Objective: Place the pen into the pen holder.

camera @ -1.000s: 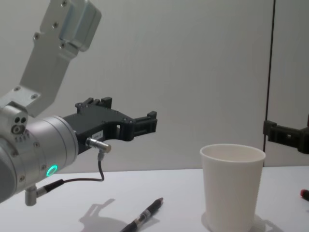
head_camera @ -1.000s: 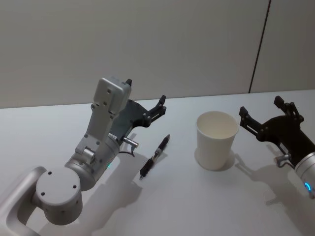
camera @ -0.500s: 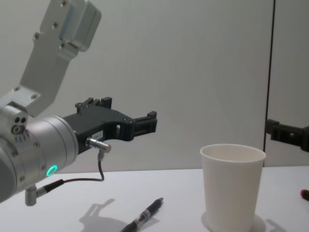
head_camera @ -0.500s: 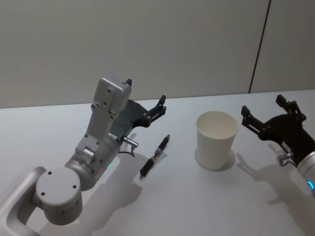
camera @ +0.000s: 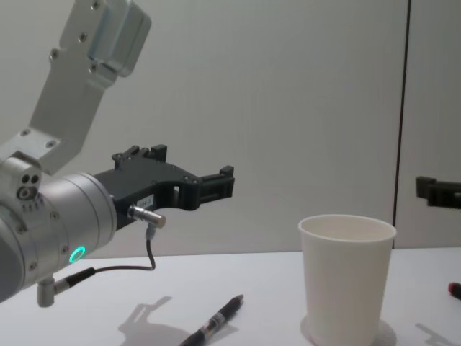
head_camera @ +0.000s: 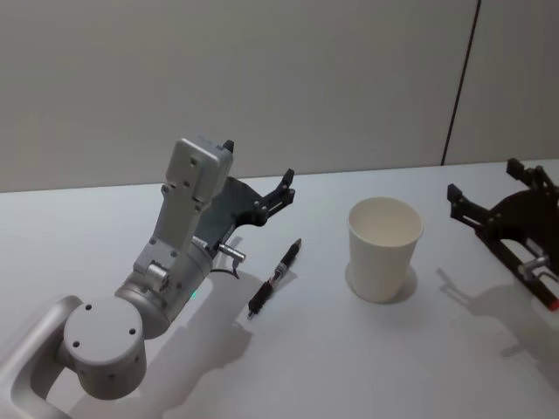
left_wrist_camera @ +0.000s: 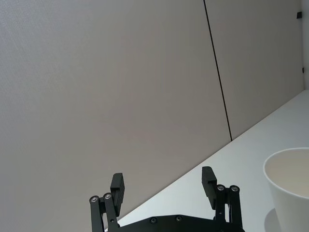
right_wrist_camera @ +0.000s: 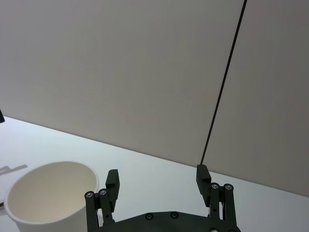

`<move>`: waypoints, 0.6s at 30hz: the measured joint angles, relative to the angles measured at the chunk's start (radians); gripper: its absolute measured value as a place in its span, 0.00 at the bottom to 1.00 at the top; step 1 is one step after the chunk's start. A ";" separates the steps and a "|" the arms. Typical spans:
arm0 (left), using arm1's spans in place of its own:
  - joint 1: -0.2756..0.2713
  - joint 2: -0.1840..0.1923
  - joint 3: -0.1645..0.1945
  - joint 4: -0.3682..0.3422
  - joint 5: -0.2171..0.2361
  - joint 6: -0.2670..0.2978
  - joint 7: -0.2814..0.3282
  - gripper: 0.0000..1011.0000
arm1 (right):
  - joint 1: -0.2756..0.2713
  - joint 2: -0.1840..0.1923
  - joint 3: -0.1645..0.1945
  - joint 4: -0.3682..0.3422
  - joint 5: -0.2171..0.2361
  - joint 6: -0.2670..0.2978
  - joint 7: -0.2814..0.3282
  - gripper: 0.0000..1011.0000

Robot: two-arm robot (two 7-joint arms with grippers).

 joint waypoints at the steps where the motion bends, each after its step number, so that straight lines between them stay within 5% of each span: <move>1: 0.000 0.000 0.000 0.000 0.000 0.000 0.000 0.99 | 0.004 0.008 0.006 -0.002 0.003 0.018 0.008 0.99; 18: 0.000 0.000 0.000 0.000 0.000 0.000 0.000 0.99 | 0.031 0.067 0.071 0.023 0.057 0.131 0.008 0.99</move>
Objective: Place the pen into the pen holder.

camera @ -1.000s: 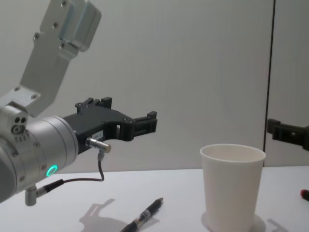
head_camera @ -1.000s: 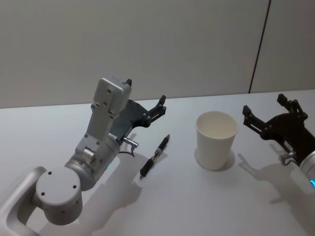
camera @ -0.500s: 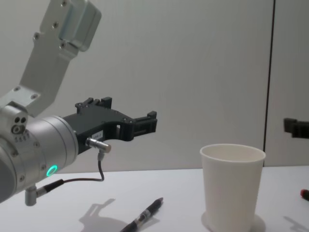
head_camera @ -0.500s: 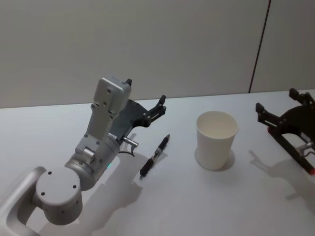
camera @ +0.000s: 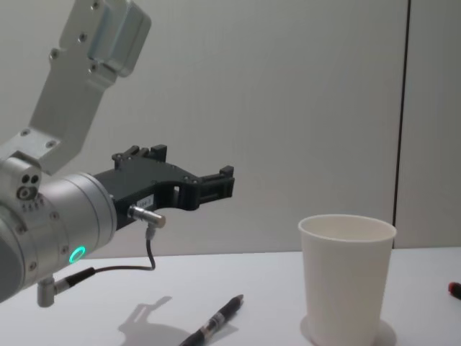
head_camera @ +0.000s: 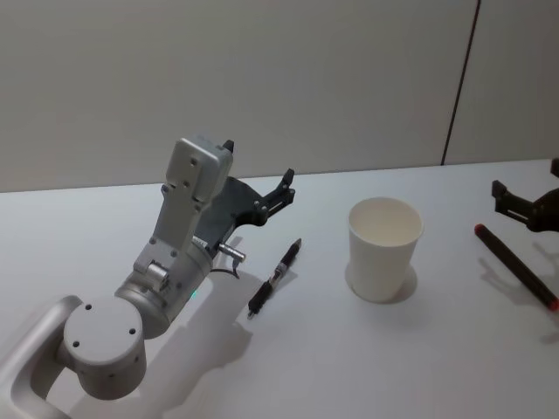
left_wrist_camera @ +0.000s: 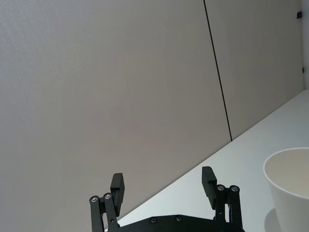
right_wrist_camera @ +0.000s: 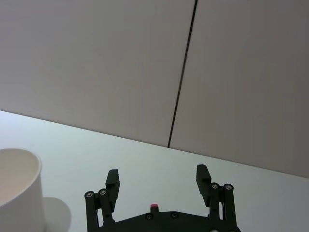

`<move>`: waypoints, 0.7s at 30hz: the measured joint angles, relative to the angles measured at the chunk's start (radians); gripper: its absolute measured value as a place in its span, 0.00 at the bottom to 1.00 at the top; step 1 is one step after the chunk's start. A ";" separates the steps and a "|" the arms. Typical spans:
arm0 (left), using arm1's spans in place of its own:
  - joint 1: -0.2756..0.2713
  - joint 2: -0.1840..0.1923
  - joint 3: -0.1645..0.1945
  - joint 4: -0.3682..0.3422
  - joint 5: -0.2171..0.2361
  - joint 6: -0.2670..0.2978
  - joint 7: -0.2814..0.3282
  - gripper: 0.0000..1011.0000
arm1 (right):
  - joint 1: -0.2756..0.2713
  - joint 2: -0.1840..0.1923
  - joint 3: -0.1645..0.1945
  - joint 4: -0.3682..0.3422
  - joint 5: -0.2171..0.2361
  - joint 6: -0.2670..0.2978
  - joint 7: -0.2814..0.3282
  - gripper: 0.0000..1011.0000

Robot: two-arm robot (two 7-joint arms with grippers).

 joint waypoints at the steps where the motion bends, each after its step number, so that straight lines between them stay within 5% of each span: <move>1: 0.000 0.000 0.000 0.000 0.000 0.000 0.000 0.99 | 0.001 0.001 0.002 0.003 0.002 0.003 -0.001 0.99; 21: 0.000 0.000 0.000 0.000 0.000 0.000 0.000 0.99 | 0.020 0.013 0.022 0.038 0.021 0.040 -0.014 0.99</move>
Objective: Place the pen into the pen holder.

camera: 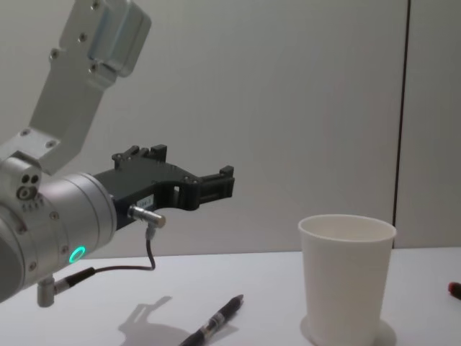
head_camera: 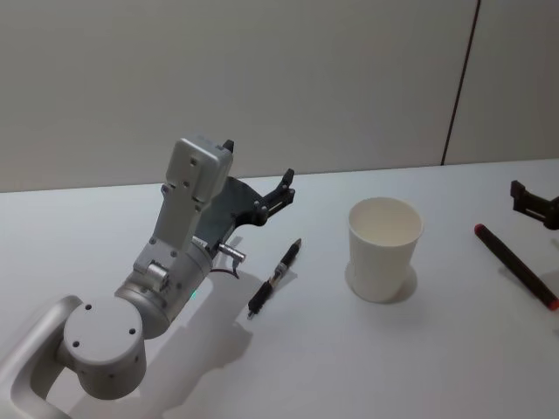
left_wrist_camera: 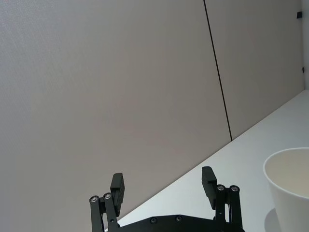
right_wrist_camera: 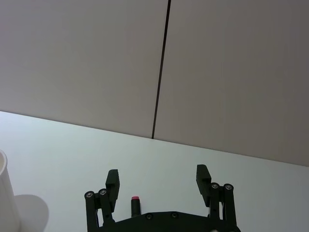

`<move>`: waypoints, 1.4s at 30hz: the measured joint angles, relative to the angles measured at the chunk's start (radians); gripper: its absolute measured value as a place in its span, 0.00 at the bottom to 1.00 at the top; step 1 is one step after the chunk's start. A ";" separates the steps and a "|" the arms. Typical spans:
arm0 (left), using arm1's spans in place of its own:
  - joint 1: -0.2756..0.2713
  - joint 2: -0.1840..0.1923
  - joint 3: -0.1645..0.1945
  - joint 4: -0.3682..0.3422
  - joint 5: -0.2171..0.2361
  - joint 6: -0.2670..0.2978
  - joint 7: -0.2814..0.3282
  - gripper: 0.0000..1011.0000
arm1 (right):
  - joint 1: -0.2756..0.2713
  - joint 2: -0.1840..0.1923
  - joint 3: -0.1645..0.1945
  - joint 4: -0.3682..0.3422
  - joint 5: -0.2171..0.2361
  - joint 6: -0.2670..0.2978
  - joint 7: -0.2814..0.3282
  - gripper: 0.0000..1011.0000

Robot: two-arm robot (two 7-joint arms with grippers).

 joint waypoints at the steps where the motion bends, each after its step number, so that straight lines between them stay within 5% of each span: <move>1: 0.000 0.000 0.000 0.000 0.000 0.000 0.000 0.99 | 0.000 0.000 0.000 0.001 0.000 0.000 0.000 0.99; 42: 0.000 0.000 0.000 0.000 0.000 0.000 0.000 0.99 | 0.004 0.003 0.005 0.008 0.004 0.008 -0.003 0.99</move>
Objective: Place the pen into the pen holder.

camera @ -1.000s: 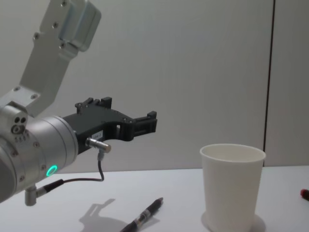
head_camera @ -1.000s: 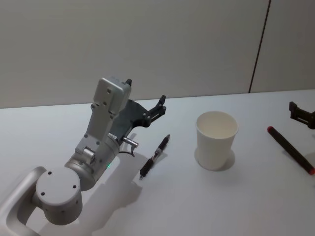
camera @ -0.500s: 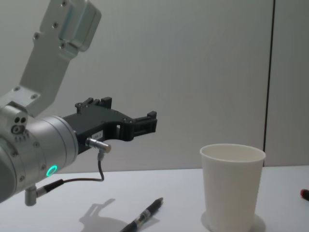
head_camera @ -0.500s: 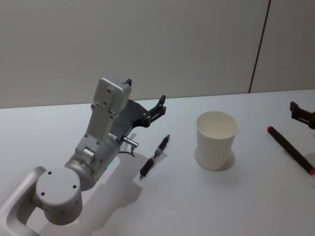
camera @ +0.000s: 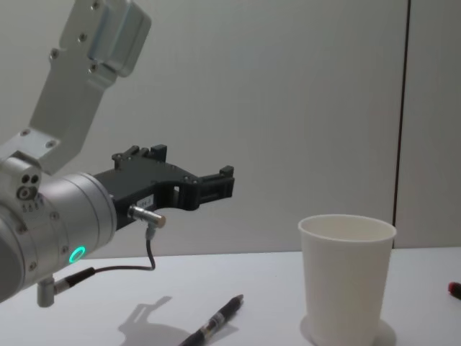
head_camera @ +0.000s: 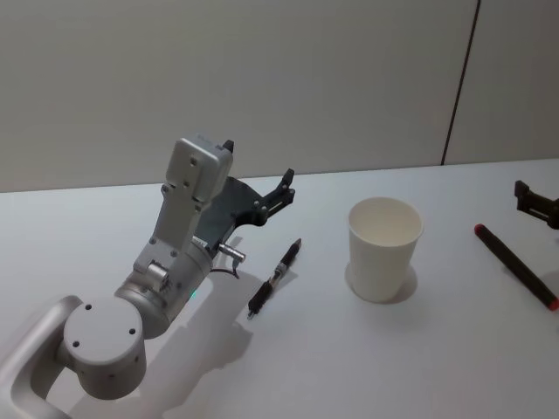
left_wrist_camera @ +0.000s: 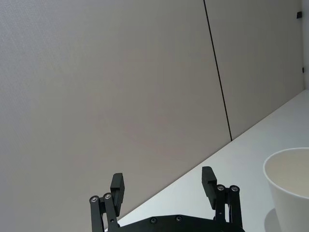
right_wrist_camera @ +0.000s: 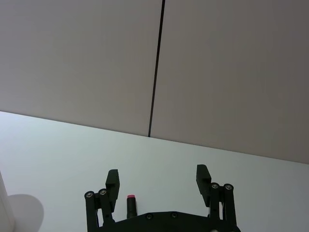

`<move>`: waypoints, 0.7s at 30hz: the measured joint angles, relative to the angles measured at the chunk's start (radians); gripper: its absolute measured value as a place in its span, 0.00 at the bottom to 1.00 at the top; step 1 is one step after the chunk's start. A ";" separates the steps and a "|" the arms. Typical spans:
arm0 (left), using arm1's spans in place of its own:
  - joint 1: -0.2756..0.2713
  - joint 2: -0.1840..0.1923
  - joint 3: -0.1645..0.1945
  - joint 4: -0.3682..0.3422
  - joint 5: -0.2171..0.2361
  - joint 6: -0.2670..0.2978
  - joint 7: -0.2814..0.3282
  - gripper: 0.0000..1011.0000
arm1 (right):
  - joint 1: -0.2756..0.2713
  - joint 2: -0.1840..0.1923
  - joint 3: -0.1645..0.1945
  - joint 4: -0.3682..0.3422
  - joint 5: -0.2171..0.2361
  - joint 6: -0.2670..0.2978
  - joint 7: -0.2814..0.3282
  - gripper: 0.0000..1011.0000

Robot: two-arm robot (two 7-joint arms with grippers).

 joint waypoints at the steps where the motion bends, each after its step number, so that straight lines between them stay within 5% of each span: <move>1: 0.000 0.000 0.000 0.000 0.000 0.000 0.000 0.99 | 0.000 0.000 0.000 0.000 0.000 0.000 0.000 0.99; 21: 0.000 0.000 0.000 0.000 0.000 0.000 0.000 0.99 | 0.000 0.000 0.000 0.000 0.000 0.000 0.000 0.99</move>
